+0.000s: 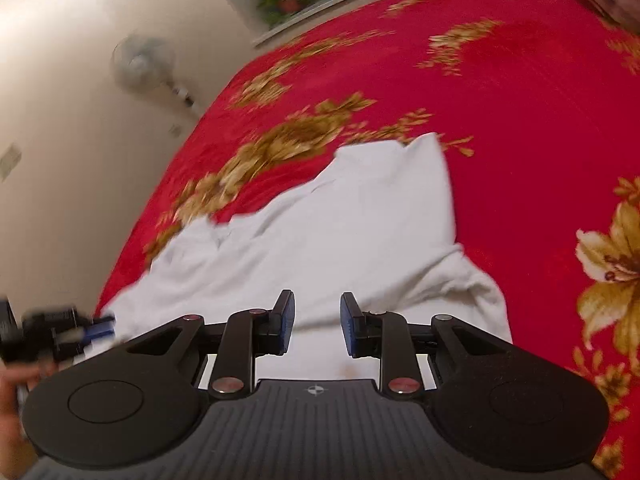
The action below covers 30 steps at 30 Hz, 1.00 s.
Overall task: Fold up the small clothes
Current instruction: 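Fold the sleeve across the shirt body with the right gripper and release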
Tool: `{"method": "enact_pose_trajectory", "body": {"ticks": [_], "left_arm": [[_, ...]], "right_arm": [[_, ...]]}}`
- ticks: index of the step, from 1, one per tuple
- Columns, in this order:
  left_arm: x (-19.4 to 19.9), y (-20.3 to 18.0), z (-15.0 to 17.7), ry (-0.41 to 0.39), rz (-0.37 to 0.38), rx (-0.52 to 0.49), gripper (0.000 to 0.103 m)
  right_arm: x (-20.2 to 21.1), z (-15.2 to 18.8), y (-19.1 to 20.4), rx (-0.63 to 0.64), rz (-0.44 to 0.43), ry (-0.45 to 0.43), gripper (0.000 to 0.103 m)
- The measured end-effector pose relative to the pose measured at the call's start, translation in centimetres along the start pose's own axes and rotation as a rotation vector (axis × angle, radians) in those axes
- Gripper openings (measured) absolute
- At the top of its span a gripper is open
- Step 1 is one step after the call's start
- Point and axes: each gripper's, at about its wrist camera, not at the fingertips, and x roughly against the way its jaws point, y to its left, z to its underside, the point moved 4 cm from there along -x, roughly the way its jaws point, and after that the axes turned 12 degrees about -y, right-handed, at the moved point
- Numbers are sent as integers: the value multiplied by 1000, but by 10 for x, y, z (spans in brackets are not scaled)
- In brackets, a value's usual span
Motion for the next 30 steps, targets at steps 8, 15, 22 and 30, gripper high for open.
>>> {"method": "enact_pose_trajectory", "body": {"ticks": [8, 15, 22, 30], "left_arm": [[-37, -2, 7, 33, -13, -26, 30], [17, -24, -13, -123, 45, -82, 6], [9, -11, 14, 29, -112, -148, 7], [14, -38, 18, -5, 46, -219, 18]], "right_arm": [[-47, 13, -67, -274, 146, 74, 27], [-45, 3, -70, -344, 151, -3, 5], [-40, 14, -89, -386, 306, 52, 6], [-10, -12, -32, -96, 196, -136, 22]]}}
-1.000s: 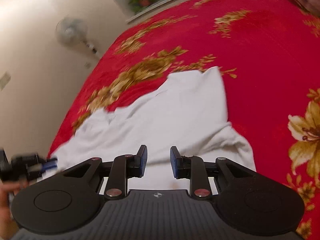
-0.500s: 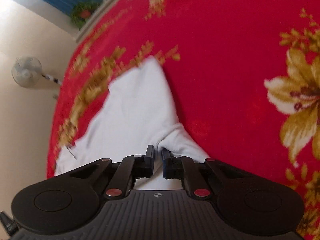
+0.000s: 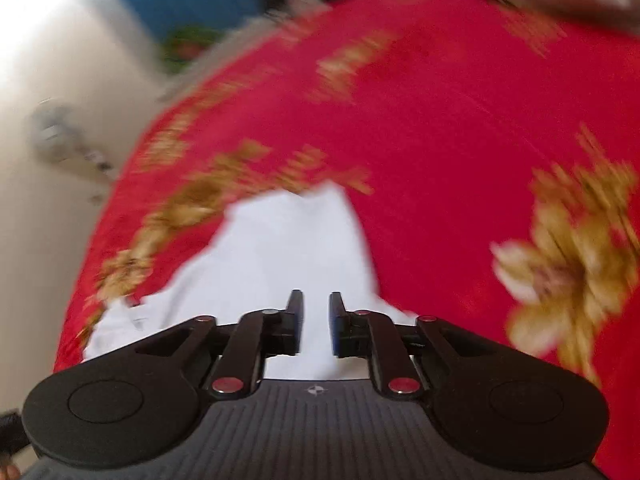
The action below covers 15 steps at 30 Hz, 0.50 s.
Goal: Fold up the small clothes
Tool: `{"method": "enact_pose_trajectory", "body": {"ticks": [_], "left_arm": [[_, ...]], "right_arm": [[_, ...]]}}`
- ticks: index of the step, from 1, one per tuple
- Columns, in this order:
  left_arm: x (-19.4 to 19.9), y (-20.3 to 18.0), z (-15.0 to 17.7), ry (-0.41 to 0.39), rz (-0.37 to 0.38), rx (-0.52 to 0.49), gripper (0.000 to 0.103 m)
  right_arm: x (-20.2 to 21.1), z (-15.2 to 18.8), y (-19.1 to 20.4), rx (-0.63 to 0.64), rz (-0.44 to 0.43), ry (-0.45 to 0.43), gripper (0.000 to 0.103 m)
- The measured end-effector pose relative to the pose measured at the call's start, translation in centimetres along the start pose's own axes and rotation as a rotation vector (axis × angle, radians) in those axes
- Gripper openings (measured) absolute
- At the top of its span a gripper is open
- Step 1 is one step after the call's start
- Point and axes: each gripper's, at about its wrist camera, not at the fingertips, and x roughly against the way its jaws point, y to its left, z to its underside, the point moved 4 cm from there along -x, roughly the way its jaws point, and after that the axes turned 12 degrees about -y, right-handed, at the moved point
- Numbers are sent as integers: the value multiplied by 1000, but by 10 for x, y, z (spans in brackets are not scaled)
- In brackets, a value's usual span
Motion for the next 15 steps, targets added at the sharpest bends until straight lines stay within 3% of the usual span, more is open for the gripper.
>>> {"method": "enact_pose_trajectory", "body": {"ticks": [2, 4, 5, 7, 10, 15], "left_arm": [[-21, 0, 18, 88, -53, -48, 22], [-32, 1, 30, 133, -83, -97, 22], [-30, 1, 29, 124, -82, -105, 22], [-21, 2, 22, 95, -55, -67, 27], [-9, 7, 6, 30, -33, -18, 29], [5, 15, -17, -100, -123, -32, 29]], "right_arm": [[-10, 4, 1, 7, -52, 17, 32], [-34, 15, -11, -29, -44, 127, 32], [-43, 23, -21, -43, 4, 173, 24], [-48, 28, -31, -73, 45, 188, 23], [-41, 19, -16, -1, 9, 154, 31], [-27, 7, 1, 145, -49, 86, 35]]}}
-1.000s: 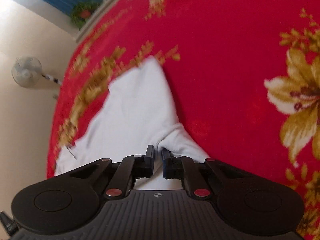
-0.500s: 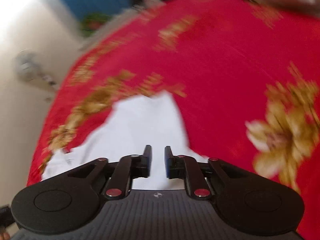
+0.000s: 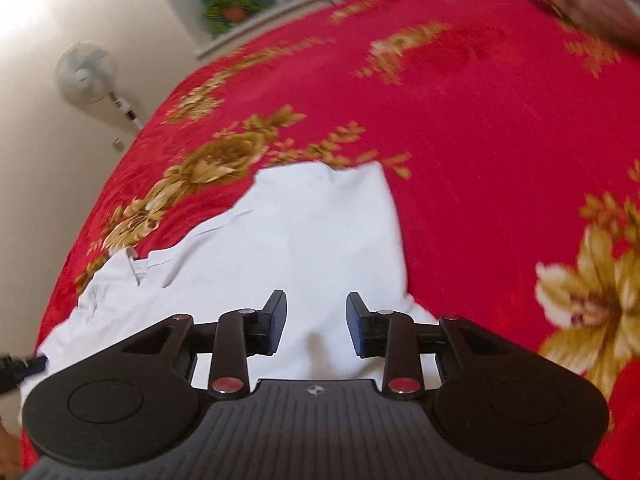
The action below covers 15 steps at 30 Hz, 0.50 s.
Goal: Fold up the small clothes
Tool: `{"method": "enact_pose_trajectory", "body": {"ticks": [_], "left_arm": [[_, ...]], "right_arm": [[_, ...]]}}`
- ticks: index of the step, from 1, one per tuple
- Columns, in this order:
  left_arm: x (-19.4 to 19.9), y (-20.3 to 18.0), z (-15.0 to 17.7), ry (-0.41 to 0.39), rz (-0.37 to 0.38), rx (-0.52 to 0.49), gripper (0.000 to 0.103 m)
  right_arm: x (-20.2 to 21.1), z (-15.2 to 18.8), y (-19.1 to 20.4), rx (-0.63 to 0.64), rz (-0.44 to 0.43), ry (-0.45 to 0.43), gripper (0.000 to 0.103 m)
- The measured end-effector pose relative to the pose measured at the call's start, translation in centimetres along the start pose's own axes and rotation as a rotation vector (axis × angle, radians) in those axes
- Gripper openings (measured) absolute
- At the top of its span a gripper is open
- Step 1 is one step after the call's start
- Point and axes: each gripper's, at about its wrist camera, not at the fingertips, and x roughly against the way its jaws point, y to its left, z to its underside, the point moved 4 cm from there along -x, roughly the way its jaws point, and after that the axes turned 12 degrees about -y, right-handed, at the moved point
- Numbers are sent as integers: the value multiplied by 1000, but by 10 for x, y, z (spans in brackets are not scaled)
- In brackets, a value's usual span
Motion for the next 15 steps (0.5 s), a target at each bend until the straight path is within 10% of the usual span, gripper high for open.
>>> {"method": "enact_pose_trajectory", "body": {"ticks": [15], "left_arm": [[12, 79, -20, -74, -155, 164, 32]], "right_arm": [[6, -2, 37, 186, -52, -112, 35]]}}
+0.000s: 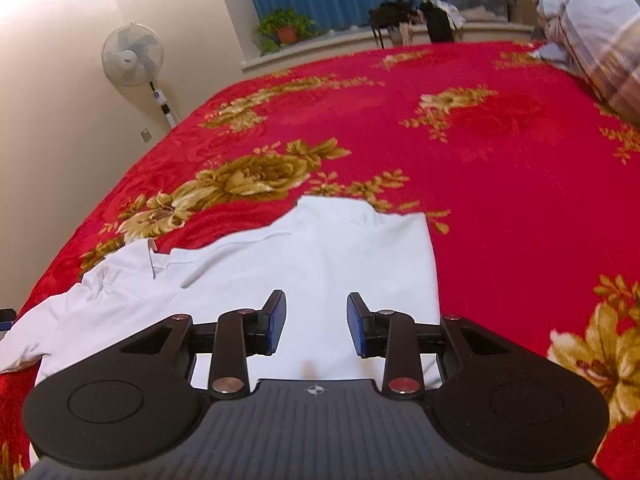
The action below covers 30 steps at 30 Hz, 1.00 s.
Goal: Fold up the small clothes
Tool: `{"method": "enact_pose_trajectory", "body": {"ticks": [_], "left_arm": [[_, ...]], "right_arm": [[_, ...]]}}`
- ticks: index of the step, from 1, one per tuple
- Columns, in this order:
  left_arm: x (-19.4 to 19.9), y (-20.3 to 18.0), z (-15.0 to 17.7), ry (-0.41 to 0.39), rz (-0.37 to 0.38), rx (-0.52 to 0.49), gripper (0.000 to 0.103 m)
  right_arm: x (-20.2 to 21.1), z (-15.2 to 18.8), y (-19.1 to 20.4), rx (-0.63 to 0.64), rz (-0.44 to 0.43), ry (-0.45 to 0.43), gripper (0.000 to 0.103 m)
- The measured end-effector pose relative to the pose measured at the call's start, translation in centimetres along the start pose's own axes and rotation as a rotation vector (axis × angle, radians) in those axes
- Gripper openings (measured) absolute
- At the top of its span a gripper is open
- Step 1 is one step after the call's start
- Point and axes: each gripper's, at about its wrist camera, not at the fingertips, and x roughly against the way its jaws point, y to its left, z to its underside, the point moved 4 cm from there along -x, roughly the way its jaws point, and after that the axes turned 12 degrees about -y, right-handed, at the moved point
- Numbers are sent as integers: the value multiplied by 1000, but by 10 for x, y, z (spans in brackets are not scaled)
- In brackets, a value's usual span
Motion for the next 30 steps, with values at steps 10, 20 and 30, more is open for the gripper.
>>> {"method": "enact_pose_trajectory", "body": {"ticks": [10, 20, 30], "left_arm": [[-5, 133, -4, 75, -276, 455, 42], [1, 176, 3, 90, -373, 558, 44], [2, 176, 0, 64, -427, 575, 13]], "right_arm": [[-5, -1, 7, 0, -6, 19, 35], [-12, 4, 19, 21, -8, 51, 35], [-18, 10, 19, 52, 29, 97, 35]]}}
